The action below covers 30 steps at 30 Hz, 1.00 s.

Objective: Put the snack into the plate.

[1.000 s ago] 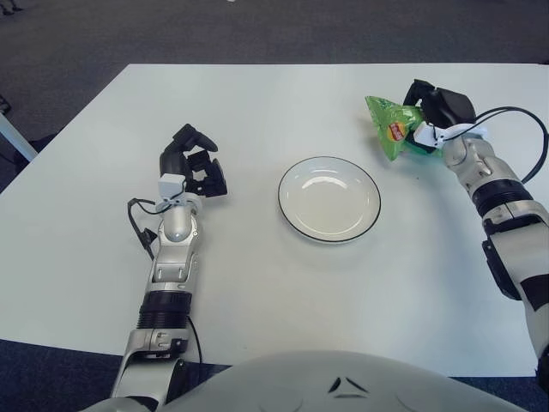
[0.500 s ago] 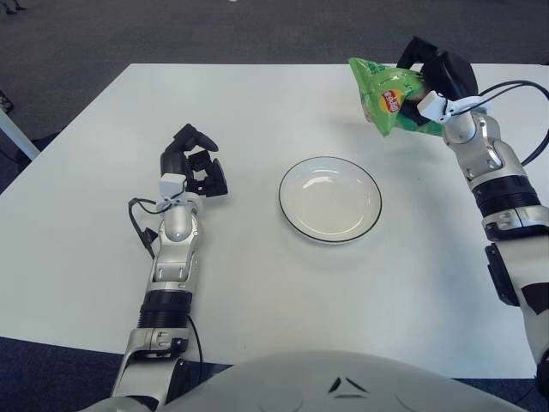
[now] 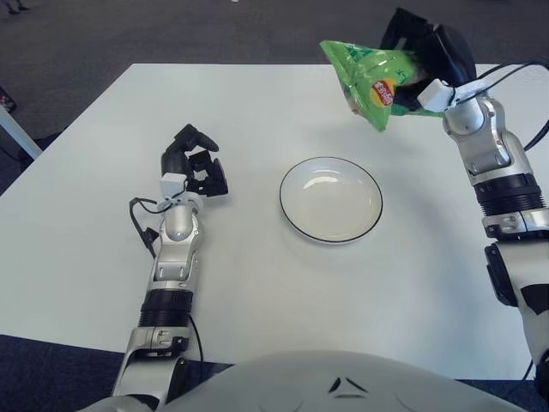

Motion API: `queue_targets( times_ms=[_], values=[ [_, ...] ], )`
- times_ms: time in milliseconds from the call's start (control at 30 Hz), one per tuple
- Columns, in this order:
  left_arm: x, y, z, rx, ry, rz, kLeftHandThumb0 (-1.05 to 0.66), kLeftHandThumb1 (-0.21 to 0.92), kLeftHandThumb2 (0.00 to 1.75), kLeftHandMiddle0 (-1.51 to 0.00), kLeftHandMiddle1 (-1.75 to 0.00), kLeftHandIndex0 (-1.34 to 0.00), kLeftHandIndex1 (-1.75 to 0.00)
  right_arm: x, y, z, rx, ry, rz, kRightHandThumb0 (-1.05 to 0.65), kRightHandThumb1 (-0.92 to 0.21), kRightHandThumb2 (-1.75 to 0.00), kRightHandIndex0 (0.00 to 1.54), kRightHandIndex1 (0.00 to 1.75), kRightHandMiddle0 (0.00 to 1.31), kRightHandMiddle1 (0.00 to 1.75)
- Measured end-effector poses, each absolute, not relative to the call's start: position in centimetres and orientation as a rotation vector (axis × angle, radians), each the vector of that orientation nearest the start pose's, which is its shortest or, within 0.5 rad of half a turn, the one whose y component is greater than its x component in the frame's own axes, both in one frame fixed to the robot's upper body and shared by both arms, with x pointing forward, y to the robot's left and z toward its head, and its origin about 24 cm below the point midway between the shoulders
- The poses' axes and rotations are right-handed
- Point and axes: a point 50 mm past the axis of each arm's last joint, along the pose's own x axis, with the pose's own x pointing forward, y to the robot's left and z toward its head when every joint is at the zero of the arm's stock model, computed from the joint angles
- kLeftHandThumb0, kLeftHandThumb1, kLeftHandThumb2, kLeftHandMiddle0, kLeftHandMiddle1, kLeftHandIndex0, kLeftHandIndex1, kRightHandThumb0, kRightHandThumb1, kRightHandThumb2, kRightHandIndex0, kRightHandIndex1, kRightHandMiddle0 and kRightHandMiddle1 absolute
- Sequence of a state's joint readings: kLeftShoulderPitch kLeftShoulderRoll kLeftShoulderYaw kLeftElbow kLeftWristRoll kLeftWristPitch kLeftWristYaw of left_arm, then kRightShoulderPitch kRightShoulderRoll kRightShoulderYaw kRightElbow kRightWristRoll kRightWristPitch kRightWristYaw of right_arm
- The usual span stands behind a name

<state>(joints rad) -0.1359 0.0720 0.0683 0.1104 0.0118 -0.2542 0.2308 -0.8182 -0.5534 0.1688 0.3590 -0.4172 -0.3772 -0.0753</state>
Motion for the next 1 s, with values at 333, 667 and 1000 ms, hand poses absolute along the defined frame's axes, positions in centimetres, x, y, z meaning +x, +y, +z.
queue_targets(
  times_ms=[333, 667, 1000],
  values=[
    [27.7, 17.9, 7.7, 0.042, -0.31, 0.227, -0.6, 0.05, 1.64, -1.31, -1.75, -0.84, -1.75, 34.1, -13.9, 24.7, -0.916, -0.875, 0.236, 0.0, 0.08, -1.75, 0.87, 1.75, 0.74, 1.69],
    [27.7, 18.0, 7.8, 0.042, -0.32, 0.226, -0.59, 0.06, 1.63, -1.31, -1.75, -0.83, -1.75, 33.6, -12.7, 24.0, -0.875, -0.845, 0.375, 0.0, 0.06, -1.75, 0.87, 1.74, 0.69, 1.74],
    [27.7, 18.1, 7.8, 0.042, -0.32, 0.245, -0.6, 0.05, 1.64, -1.29, -1.75, -0.84, -1.75, 32.8, -12.0, 23.6, -0.9, -0.9, 0.473, 0.0, 0.08, -1.75, 0.92, 1.68, 0.69, 1.75]
  ],
)
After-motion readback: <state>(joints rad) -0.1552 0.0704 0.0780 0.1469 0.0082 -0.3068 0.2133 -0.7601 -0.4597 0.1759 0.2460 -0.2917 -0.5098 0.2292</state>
